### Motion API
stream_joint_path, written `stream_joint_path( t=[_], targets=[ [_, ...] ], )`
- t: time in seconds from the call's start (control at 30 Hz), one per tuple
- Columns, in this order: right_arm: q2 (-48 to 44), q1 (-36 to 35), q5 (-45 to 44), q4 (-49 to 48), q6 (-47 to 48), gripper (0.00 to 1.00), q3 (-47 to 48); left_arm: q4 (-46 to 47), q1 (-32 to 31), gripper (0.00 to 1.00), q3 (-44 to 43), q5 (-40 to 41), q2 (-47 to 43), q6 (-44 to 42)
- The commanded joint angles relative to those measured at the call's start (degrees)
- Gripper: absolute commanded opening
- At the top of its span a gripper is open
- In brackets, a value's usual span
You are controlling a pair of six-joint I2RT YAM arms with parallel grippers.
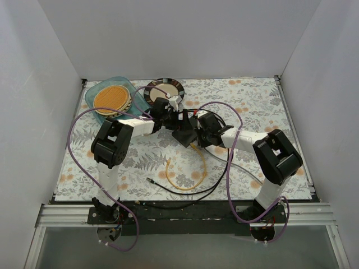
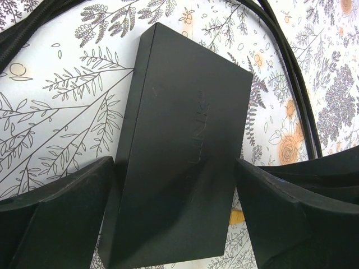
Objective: Insert the plug into the switch port
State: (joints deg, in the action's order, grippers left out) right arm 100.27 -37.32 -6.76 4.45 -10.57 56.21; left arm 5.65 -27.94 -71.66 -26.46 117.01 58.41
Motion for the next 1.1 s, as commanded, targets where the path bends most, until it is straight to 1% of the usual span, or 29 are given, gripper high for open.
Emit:
stream_joint_path(
  t=[0.0, 0.4, 0.63, 1.07],
  targets=[
    [0.28, -0.47, -0.62, -2.6, -0.59, 0.01, 1.8, -0.82, -0.18, 0.87, -0.68, -2.11, 1.55, -0.32],
    [-0.95, -1.26, -0.62, -2.69, -0.51, 0.01, 2.59, -1.34, -0.18, 0.86, -1.38, -2.63, 2.96, 0.03],
    [-2.97, -1.53, -1.76, -3.39, -1.03, 0.01, 1.98, -1.61, -0.27, 0.86, -1.29, -2.55, 3.49, 0.3],
    [-3.06, -1.7, -3.87, -3.92, -2.53, 0.01, 2.24, -1.96, -0.18, 0.85, -1.03, -3.34, 3.75, 0.3]
  ],
)
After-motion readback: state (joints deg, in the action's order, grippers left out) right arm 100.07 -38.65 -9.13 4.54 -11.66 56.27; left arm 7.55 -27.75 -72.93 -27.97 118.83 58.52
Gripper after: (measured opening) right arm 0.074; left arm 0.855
